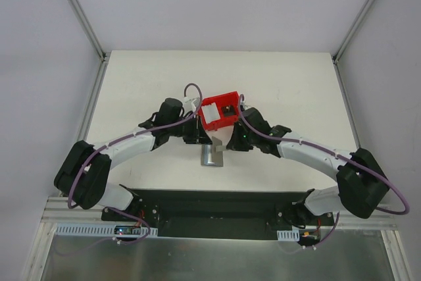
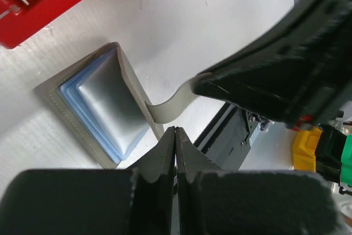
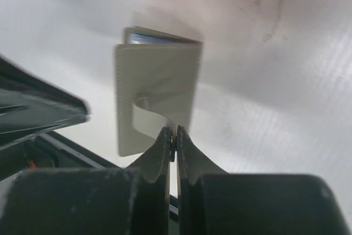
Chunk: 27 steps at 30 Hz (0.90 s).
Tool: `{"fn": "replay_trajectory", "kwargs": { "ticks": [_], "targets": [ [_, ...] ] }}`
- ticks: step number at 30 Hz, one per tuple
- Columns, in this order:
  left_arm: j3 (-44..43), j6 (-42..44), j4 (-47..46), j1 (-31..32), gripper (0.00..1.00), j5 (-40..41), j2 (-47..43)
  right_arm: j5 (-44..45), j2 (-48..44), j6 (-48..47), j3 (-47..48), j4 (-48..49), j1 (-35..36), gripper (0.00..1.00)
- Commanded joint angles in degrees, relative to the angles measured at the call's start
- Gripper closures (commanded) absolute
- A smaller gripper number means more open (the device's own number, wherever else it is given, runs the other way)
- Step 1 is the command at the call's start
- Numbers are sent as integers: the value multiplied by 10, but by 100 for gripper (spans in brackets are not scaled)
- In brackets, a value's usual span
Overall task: Put the credit cards into the card holder
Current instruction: Turn over the card slot in the card holder.
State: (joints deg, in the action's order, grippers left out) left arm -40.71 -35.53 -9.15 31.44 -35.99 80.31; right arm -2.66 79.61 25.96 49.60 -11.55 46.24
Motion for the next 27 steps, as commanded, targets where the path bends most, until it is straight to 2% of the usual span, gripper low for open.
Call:
{"fn": "replay_trajectory", "kwargs": {
  "ticks": [1, 4, 5, 7, 14, 17, 21, 27],
  "targets": [
    [-31, 21, 35, 13, 100, -16, -5, -11, -27, 19, -61, 24, -25, 99],
    [-17, 20, 40, 13, 100, 8, -9, -9, -34, 14, -89, 24, -43, 100],
    [-10, 19, 45, 13, 95, 22, -13, -9, -36, 12, -97, 24, -50, 100],
    [11, 15, 48, 13, 74, 65, -25, -11, -37, 3, -108, 23, -62, 100],
    [38, 3, 48, 13, 53, 121, -38, -15, -27, -13, -123, 24, -79, 100],
    [26, 2, 47, 13, 49, 118, -37, -21, -26, -15, -110, 24, -80, 100],
    [13, 4, 48, 13, 49, 123, -44, -15, -17, -21, -94, 14, -80, 100],
    [11, 12, 59, 13, 40, 149, -75, -13, -8, -23, -90, 8, -80, 100]
  ]
}}
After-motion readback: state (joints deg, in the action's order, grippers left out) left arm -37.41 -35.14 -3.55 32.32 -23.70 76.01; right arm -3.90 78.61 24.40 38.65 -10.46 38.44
